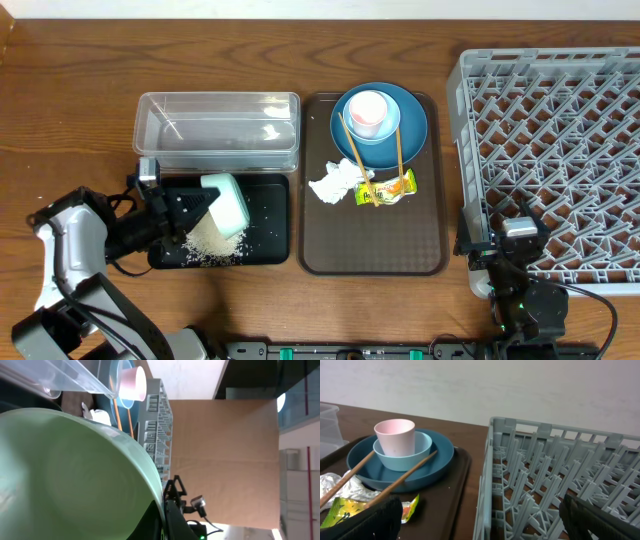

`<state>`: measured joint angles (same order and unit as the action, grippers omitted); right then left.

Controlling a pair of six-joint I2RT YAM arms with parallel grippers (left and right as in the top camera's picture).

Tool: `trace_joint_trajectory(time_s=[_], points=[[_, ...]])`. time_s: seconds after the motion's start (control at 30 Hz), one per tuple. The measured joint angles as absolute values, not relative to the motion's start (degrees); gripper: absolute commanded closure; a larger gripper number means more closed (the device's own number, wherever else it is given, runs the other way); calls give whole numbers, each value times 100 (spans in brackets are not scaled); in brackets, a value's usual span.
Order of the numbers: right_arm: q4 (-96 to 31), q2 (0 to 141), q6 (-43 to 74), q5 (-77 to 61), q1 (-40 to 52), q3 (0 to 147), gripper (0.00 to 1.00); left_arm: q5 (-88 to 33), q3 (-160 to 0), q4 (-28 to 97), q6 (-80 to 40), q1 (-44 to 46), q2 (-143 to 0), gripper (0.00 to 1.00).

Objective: Sort waste into correct bins and load items into the dishwasher rack
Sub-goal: 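Tilt the bowl with the left gripper, pouring rice onto the black tray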

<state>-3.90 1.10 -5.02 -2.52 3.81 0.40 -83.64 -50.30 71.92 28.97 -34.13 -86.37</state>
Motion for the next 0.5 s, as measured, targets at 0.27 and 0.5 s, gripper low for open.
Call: trace_joint_trajectory(time_s=[0.27,0.5], points=[[-388,110,-502,-250,381,40,1,-8602,-5019,7319,2875,-3356,-8637,94],[-390,110,-502,-252,381,40,1,-8735,-5017,7192,3033,-3280,-8637,94]])
